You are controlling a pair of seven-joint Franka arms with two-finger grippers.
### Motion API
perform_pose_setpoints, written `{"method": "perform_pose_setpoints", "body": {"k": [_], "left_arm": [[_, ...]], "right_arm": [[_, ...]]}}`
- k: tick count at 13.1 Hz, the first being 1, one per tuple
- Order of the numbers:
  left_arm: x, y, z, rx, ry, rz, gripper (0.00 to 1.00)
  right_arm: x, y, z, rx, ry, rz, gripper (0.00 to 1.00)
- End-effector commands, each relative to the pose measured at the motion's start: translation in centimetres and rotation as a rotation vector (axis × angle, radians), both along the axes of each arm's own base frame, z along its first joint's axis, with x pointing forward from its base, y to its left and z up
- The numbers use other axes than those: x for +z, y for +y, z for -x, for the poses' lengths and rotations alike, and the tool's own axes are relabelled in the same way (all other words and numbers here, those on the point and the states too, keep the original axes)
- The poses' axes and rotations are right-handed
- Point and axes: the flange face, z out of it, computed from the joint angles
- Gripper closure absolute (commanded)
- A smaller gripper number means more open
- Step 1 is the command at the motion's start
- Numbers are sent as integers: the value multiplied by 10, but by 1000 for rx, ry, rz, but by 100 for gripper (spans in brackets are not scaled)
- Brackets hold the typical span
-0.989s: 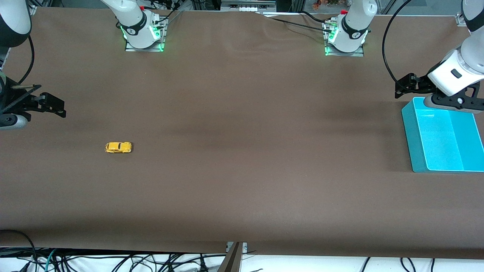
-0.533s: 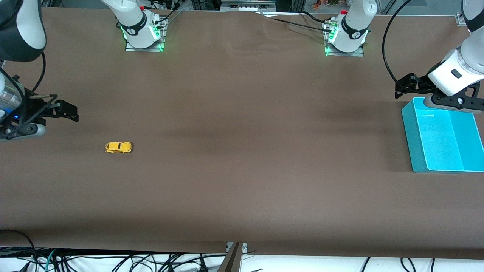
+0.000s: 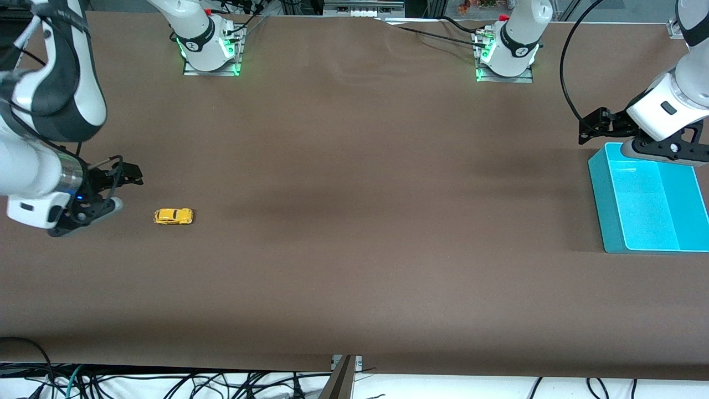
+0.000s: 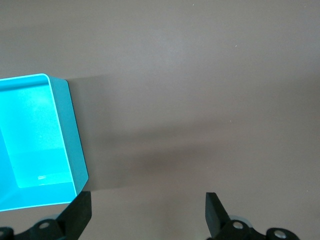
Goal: Wind and store yellow beetle car
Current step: 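Lower the right gripper over the yellow beetle car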
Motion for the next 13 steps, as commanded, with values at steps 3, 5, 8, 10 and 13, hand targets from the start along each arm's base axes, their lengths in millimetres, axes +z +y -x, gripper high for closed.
{"method": "perform_pose_setpoints", "body": {"k": [3, 5, 8, 10, 13], "left_arm": [[6, -1, -3, 7, 0, 27, 0], [6, -1, -3, 7, 0, 27, 0], [6, -1, -3, 7, 0, 27, 0], [6, -1, -3, 7, 0, 27, 0], [6, -1, -3, 7, 0, 27, 0]], "right_arm": [[-79, -8, 8, 371, -7, -74, 1], [-114, -19, 18, 506, -29, -101, 1], [-162, -22, 38, 710, -93, -116, 1], [-188, -24, 53, 780, -137, -111, 1], [-217, -25, 72, 879, -199, -91, 1]]}}
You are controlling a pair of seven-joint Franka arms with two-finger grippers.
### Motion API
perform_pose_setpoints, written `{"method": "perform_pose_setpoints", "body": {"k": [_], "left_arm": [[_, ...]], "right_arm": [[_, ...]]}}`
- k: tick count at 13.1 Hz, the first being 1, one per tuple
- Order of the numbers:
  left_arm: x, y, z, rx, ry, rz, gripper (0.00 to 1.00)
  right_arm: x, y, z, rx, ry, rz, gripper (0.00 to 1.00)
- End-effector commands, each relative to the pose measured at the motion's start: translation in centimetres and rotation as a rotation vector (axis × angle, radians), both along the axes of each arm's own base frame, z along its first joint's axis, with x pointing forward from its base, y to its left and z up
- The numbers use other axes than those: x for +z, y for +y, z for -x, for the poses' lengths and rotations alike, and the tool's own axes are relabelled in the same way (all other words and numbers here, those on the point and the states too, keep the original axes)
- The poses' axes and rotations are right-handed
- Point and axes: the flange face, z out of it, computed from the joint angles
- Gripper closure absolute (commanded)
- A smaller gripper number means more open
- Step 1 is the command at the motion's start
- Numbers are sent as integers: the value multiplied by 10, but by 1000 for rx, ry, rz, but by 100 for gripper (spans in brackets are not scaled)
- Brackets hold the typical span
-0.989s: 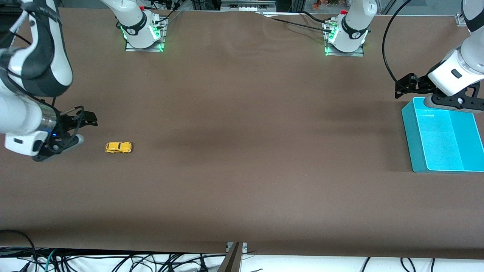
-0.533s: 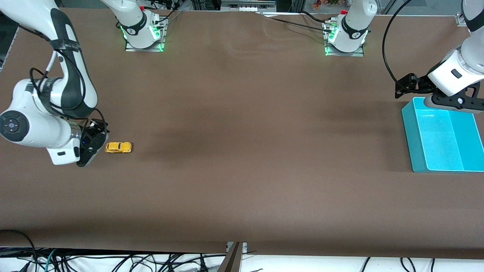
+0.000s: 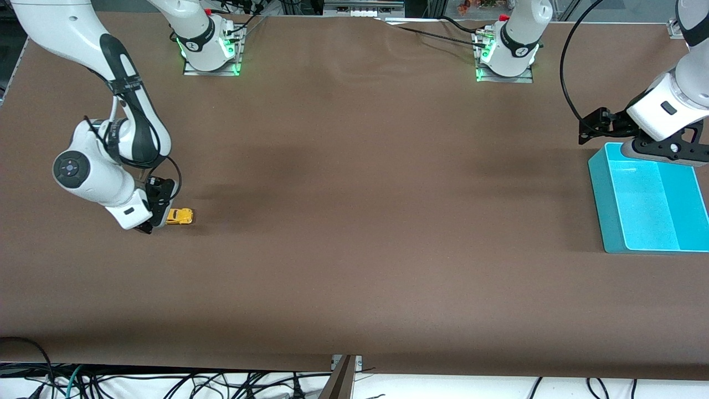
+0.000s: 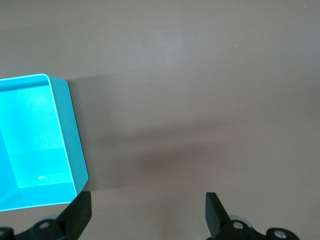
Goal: Wind and store yellow beetle car
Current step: 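Lower the right gripper over the yellow beetle car, then press the car with the right gripper and drag it backward to wind it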
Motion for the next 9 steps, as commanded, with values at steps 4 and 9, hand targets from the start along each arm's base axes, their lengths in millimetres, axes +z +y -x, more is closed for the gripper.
{"method": "perform_pose_setpoints", "body": {"k": [4, 9], "left_arm": [[6, -1, -2, 7, 1, 27, 0], [5, -1, -3, 7, 2, 27, 0]], "right_arm": [[-22, -18, 22, 123, -76, 0, 1], [-27, -26, 22, 157, -76, 3, 52]]}}
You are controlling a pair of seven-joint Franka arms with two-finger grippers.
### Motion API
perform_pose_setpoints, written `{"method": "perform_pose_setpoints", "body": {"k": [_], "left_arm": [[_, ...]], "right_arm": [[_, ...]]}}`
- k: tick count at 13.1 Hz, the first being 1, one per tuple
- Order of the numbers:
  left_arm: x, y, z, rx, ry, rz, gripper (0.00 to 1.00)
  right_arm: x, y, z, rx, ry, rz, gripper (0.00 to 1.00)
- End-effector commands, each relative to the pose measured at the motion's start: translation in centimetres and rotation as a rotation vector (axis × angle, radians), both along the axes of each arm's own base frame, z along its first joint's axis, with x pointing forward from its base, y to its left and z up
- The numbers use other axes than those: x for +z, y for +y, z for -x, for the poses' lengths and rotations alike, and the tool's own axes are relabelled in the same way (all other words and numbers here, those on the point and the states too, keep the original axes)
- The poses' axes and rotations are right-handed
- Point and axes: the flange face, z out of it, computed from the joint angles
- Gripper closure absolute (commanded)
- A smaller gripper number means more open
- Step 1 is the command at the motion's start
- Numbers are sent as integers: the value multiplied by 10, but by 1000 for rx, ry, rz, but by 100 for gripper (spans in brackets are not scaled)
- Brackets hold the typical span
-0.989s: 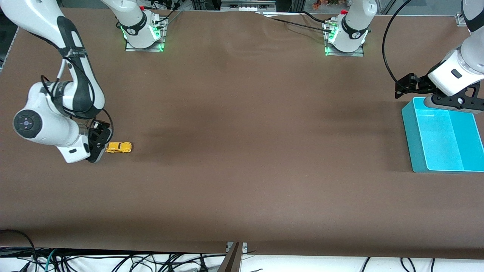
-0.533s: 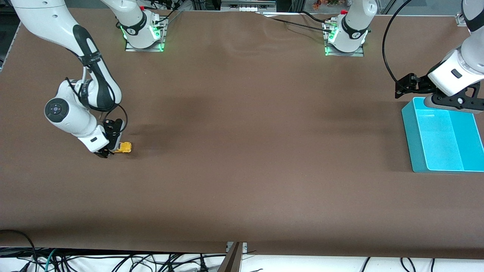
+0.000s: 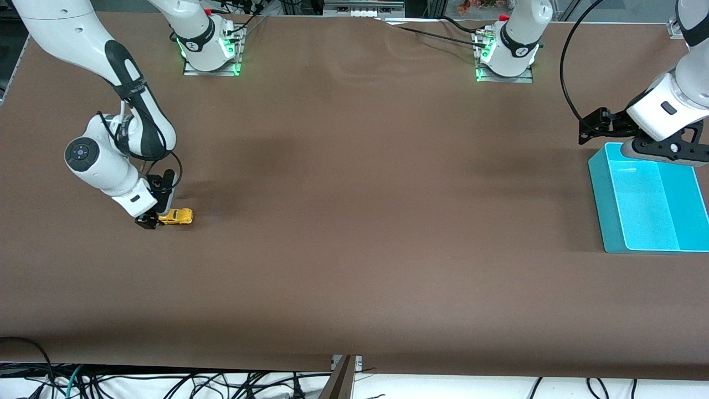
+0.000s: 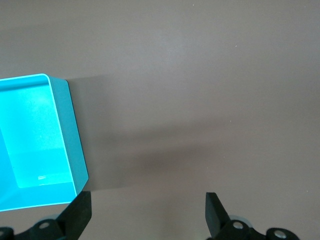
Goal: Wind and store yellow beetle car
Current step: 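Press the car with the right gripper and drag it backward to wind it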
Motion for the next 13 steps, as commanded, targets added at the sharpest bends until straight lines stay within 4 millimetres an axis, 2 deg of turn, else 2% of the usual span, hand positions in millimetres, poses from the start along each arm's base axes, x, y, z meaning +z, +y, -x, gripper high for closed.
{"method": "perform_pose_setpoints", "body": {"k": [1, 4, 6, 7, 9, 13], "left_arm": [[5, -1, -3, 7, 2, 27, 0], [6, -1, -2, 7, 1, 27, 0], [5, -1, -3, 7, 2, 27, 0], [5, -1, -3, 7, 2, 27, 0], [5, -1, -3, 7, 2, 27, 0], [5, -1, -3, 7, 2, 27, 0]], "right_arm": [[-2, 0, 3, 29, -10, -4, 67], [-4, -1, 3, 25, -7, -5, 78], [-14, -5, 5, 16, 10, -7, 78], [-20, -17, 7, 5, 19, -6, 77], [-31, -49, 7, 21, 28, -4, 77], [-58, -148, 5, 21, 36, -1, 76]]}}
